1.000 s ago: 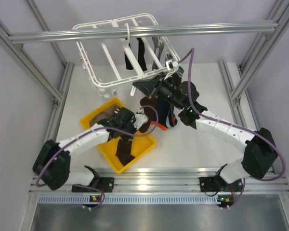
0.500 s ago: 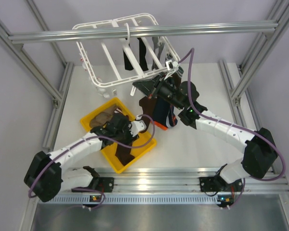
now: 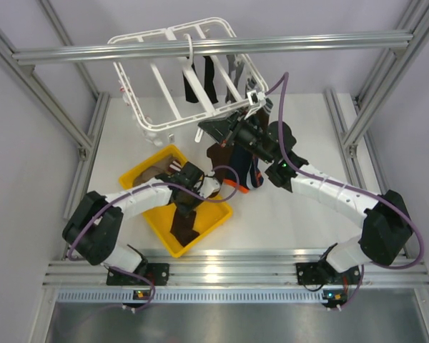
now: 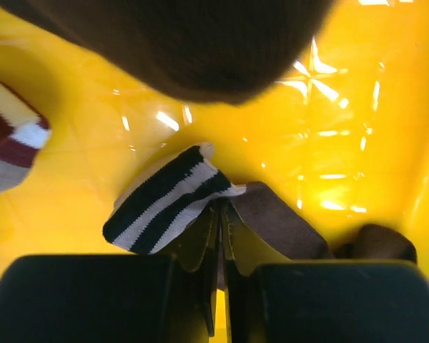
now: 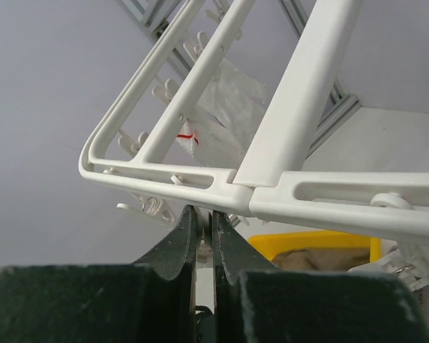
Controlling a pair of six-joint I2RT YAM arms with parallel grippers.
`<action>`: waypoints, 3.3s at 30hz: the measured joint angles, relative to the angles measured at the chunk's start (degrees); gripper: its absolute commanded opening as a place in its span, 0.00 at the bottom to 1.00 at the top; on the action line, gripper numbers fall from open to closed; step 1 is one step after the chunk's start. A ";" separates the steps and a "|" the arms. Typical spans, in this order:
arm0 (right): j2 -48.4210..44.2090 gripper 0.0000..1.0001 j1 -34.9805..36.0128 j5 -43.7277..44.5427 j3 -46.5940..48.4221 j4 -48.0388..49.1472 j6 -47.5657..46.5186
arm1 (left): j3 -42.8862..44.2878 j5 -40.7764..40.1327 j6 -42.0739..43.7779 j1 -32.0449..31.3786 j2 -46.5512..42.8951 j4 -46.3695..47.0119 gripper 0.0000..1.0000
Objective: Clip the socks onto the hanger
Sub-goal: Pick up the sock from the bin.
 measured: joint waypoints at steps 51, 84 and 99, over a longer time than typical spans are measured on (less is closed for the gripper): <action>-1.31 0.00 -0.68 0.57 -1.18 0.15 -0.66 | 3.15 0.28 1.79 -0.15 2.84 -6.08 0.00; -1.31 0.00 -0.68 0.59 -1.22 0.15 -1.03 | -2.67 7.63 29.86 -0.09 -8.66 -16.00 0.37; -1.31 0.00 -0.70 0.59 -1.27 0.17 -1.03 | -1.79 10.51 12.96 0.24 -17.05 -15.08 0.55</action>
